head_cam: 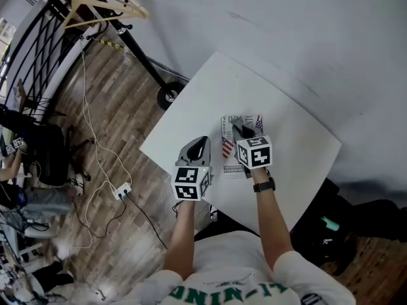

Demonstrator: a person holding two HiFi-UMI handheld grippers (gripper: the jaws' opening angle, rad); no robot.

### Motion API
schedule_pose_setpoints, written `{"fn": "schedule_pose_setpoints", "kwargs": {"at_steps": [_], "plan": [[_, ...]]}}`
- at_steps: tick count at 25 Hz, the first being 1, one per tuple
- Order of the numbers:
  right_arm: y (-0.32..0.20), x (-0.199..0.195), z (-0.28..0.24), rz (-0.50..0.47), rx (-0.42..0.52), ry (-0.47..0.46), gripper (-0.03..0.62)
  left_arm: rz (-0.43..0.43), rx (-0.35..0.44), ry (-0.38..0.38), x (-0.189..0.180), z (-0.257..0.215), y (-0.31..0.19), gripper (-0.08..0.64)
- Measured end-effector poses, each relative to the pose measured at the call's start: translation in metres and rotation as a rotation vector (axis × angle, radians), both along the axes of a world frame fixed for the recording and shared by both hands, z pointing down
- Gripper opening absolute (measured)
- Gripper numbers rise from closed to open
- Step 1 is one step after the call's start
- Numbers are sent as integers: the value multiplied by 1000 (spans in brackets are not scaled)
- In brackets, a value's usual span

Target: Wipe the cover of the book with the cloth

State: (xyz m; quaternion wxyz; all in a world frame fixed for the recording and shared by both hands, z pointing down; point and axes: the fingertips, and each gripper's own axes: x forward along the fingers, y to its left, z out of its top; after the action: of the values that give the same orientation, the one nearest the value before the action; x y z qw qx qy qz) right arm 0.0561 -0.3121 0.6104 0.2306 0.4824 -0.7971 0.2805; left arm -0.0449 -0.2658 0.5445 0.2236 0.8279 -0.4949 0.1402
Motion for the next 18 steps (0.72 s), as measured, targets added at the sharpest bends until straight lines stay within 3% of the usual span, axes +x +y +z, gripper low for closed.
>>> {"fn": "schedule_pose_setpoints", "kwargs": {"at_steps": [7, 15, 18], "plan": [[-37, -48, 49, -219, -30, 1, 49, -14, -62, -8, 0, 39, -2, 14], [-43, -41, 87, -348, -11, 212, 48, -11, -83, -31, 5, 53, -2, 14], [-42, -15, 84, -334, 6, 277, 48, -3, -86, -27, 14, 53, -3, 14]]}}
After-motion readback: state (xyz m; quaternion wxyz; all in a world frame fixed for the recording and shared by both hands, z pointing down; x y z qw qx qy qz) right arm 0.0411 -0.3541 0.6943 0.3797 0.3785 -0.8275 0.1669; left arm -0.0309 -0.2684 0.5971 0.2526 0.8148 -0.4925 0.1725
